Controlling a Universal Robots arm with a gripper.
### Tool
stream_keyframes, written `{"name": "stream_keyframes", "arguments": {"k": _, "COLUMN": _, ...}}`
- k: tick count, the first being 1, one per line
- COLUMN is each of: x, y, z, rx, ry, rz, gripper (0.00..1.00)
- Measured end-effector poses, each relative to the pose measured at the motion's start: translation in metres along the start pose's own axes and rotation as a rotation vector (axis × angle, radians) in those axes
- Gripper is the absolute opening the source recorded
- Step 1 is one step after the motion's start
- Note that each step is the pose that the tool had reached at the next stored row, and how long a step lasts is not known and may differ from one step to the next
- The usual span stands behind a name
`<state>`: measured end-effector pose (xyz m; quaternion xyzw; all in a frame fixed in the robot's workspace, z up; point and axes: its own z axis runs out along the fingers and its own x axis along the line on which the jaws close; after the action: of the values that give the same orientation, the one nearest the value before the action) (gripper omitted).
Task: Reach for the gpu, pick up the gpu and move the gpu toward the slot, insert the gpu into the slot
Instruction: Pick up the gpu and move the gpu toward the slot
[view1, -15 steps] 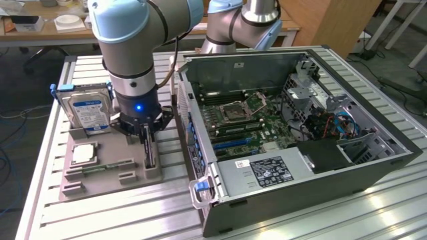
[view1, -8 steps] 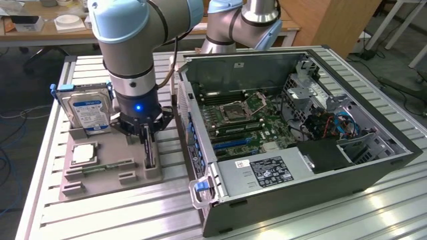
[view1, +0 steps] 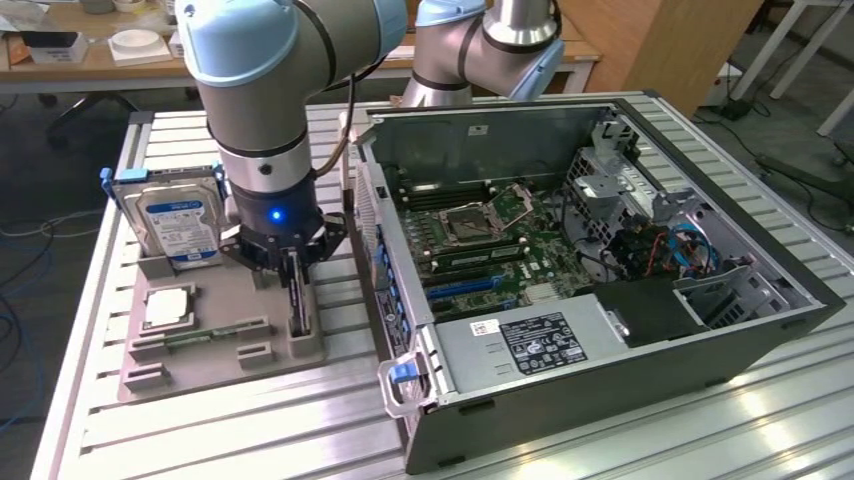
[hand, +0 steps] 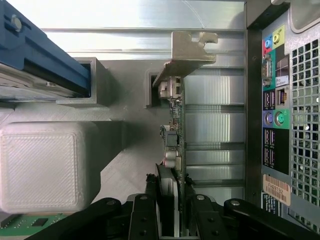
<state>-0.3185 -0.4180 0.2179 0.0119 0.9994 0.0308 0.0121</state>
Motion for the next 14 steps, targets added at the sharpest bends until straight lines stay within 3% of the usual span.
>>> {"name": "stream_keyframes", "arguments": {"k": 14, "x": 0.0, "y": 0.0, "z": 0.0, "rx": -0.0003, "ry": -0.0002, "rz": 0.0, "gripper": 0.28}}
